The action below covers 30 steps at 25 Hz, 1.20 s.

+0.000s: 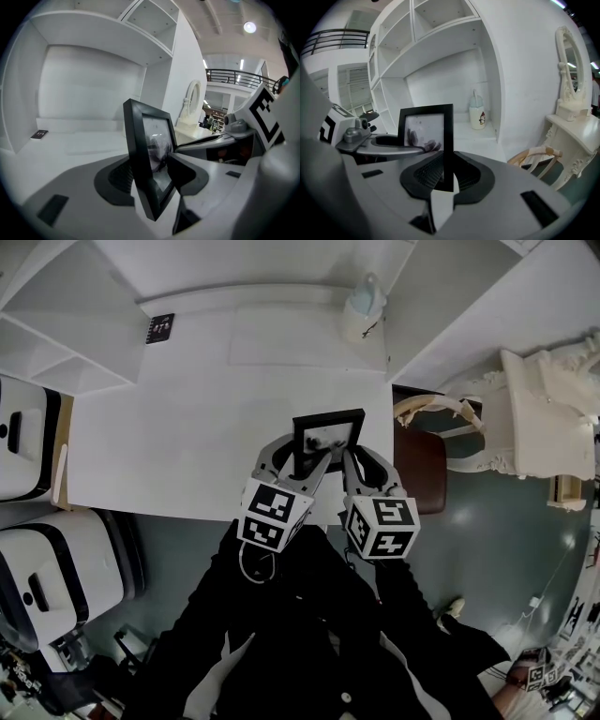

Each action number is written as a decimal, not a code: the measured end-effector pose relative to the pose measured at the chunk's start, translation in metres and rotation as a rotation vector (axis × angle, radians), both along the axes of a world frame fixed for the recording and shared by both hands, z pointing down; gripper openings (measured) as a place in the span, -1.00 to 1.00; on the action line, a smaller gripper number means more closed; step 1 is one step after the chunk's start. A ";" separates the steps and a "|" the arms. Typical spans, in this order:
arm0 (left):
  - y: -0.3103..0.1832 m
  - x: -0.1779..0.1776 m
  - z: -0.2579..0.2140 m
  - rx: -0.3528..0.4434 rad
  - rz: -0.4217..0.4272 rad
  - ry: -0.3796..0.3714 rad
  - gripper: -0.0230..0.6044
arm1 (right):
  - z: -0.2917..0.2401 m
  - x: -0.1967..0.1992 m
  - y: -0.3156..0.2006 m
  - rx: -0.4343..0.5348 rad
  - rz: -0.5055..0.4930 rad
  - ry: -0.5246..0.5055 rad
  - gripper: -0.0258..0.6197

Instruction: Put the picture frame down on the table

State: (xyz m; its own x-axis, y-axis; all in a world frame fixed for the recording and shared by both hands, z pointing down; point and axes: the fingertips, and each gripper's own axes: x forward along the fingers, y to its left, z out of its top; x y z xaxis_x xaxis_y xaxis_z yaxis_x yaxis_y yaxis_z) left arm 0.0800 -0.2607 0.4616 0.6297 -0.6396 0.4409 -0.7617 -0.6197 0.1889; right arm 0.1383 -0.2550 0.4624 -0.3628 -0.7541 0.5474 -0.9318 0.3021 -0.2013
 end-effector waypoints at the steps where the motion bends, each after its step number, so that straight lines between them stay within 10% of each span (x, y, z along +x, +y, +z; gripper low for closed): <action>1: -0.001 0.001 0.007 -0.016 0.003 -0.007 -0.31 | 0.007 0.001 -0.001 -0.020 0.008 0.000 -0.71; 30: -0.028 0.003 0.130 -0.370 -0.030 -0.094 -0.10 | 0.123 0.012 -0.017 -0.395 0.169 0.014 -0.71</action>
